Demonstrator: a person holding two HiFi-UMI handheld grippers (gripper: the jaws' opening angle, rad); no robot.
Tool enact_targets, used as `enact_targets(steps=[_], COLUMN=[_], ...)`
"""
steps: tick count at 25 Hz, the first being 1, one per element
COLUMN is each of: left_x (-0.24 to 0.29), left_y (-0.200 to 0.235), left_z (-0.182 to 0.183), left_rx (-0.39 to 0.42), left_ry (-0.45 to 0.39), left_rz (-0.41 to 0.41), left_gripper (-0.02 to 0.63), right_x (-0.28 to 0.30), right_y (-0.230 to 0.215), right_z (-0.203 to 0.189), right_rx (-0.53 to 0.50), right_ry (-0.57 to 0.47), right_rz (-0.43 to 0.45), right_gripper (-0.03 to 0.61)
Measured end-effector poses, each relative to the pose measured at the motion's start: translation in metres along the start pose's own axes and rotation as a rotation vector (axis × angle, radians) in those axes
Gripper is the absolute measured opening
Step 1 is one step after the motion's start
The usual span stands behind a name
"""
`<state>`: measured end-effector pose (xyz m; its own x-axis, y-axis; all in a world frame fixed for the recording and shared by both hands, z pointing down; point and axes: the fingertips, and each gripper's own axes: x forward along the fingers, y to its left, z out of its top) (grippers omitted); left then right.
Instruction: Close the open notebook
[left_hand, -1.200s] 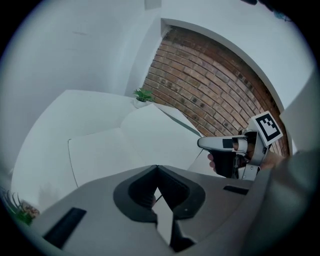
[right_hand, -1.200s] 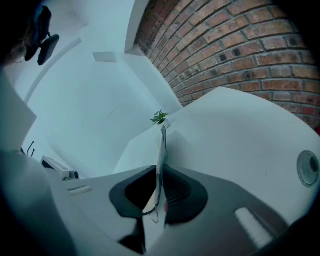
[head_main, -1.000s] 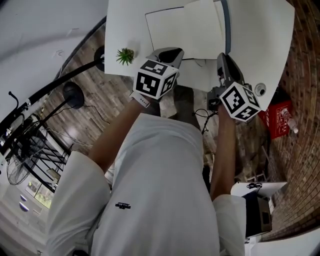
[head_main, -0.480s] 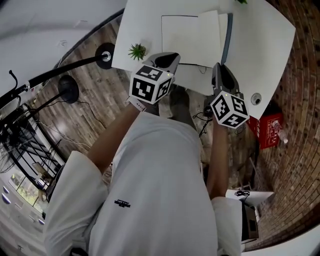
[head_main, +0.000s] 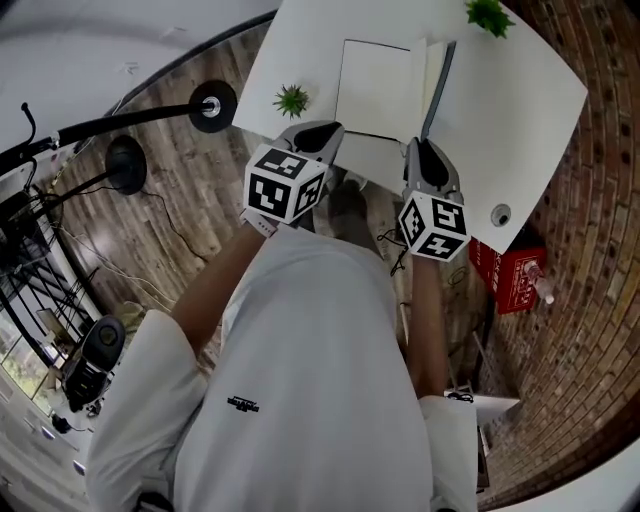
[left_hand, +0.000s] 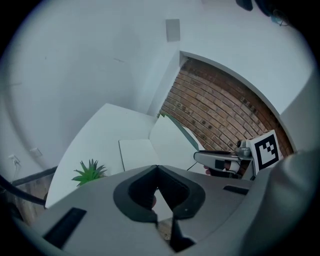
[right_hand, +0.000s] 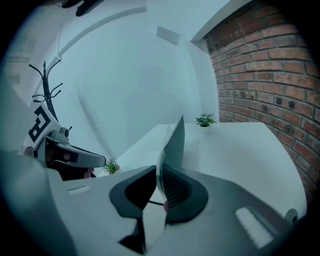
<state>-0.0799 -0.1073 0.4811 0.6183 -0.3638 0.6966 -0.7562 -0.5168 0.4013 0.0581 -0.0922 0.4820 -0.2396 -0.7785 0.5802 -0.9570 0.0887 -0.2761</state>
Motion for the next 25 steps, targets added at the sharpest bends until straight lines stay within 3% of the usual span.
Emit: enact_targets(steps=[6, 25], left_x=[-0.014, -0.036], left_y=[0.011, 0.044], left_z=[-0.007, -0.014], left_rx=[-0.045, -0.111], left_ry=[-0.021, -0.045], left_rz=[0.022, 0.049], left_gripper=[0.003, 0.003], right_x=[0.011, 0.062], right_y=[0.026, 0.091], right_z=[-0.006, -0.047], right_rx=[-0.106, -0.194], right_ry=[0.047, 0.189], right_rz=[0.047, 0.192], right_gripper=[0.052, 0.086])
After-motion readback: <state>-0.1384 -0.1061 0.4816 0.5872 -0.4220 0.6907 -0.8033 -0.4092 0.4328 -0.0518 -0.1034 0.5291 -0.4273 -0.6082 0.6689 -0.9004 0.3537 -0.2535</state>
